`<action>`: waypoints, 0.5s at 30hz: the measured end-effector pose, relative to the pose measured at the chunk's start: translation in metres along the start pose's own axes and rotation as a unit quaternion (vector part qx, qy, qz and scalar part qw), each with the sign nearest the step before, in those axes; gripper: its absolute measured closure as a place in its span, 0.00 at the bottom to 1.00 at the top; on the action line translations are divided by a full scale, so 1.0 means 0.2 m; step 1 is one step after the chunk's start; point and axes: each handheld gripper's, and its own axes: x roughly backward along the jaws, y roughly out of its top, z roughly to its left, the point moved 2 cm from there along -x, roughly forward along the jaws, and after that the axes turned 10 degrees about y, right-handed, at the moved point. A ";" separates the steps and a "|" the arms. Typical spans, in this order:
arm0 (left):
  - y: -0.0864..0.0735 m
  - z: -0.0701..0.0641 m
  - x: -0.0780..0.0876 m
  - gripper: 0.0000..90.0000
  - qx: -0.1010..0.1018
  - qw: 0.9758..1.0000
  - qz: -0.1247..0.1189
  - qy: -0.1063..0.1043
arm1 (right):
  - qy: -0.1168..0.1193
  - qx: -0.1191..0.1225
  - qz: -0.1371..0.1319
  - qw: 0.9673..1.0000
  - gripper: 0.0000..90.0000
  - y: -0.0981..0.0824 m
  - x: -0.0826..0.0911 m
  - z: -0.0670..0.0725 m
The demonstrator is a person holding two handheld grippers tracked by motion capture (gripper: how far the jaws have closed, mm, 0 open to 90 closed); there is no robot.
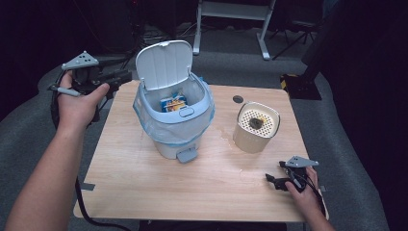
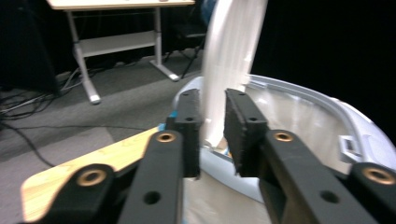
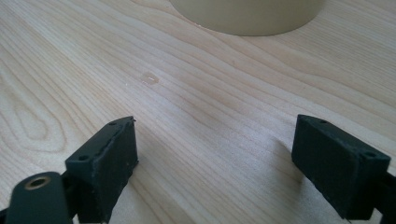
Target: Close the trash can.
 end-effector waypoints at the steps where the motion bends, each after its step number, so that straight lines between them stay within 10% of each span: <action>1: 0.00 0.00 0.00 0.91 0.000 1.000 0.000 0.000 | 0.000 0.000 0.000 1.000 0.16 0.00 0.00 0.00; 15: 0.10 0.03 -0.14 1.00 -0.020 1.000 -0.002 -0.018 | 0.000 0.000 0.000 1.000 0.16 0.00 0.00 0.00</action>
